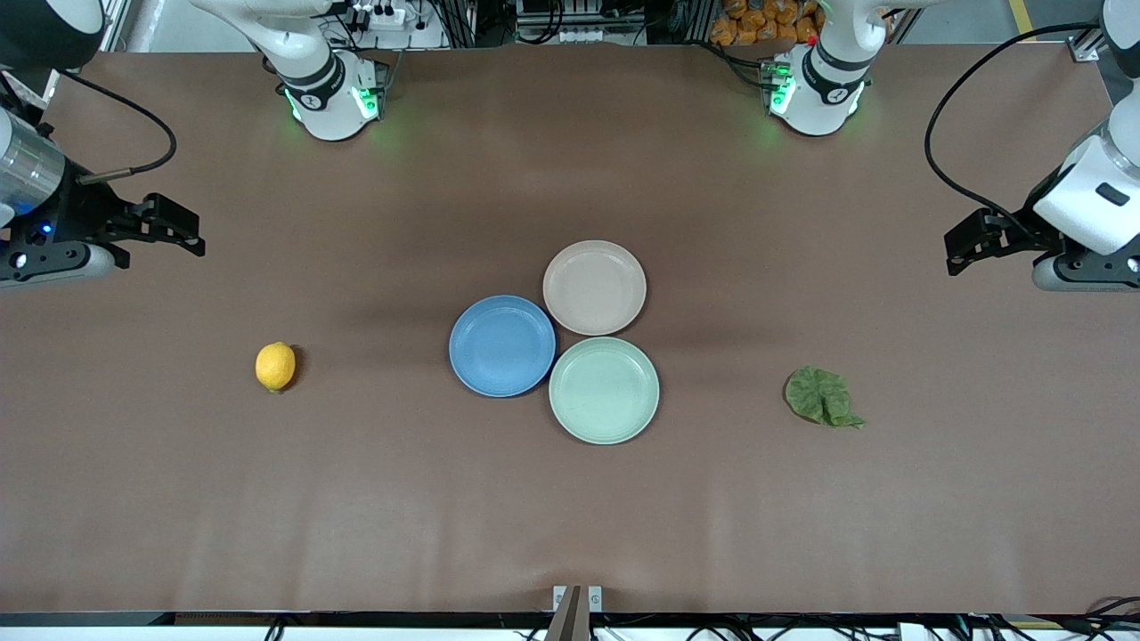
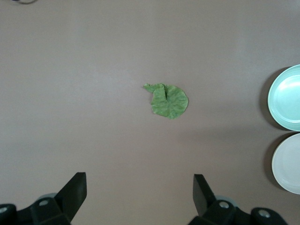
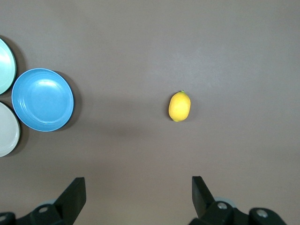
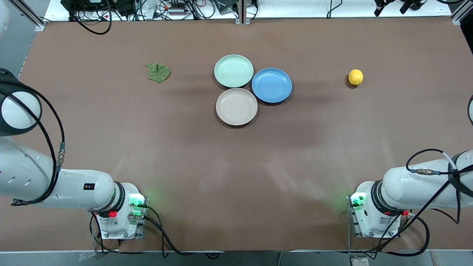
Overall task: Place lemon and lettuce in plates
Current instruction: 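Reach the left gripper to the lettuce while the right gripper reaches the lemon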
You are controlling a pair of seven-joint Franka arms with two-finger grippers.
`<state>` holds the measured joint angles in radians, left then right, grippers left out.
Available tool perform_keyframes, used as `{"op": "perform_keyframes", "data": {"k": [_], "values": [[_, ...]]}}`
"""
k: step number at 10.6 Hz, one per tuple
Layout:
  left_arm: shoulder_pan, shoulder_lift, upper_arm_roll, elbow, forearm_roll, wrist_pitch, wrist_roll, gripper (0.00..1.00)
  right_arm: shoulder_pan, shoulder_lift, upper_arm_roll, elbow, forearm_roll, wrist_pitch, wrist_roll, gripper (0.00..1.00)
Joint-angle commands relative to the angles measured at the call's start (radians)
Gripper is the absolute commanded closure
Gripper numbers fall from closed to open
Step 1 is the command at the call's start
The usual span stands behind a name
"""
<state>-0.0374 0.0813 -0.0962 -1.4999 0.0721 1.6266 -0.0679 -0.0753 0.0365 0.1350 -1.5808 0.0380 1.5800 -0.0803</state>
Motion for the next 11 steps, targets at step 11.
{"op": "perform_keyframes", "data": {"k": [11], "values": [[0.028,0.332,-0.005,-0.258,-0.012,0.563,0.014,0.00,-0.012,0.010,0.006,-0.092,0.006,0.151,0.010,0.00]]}}
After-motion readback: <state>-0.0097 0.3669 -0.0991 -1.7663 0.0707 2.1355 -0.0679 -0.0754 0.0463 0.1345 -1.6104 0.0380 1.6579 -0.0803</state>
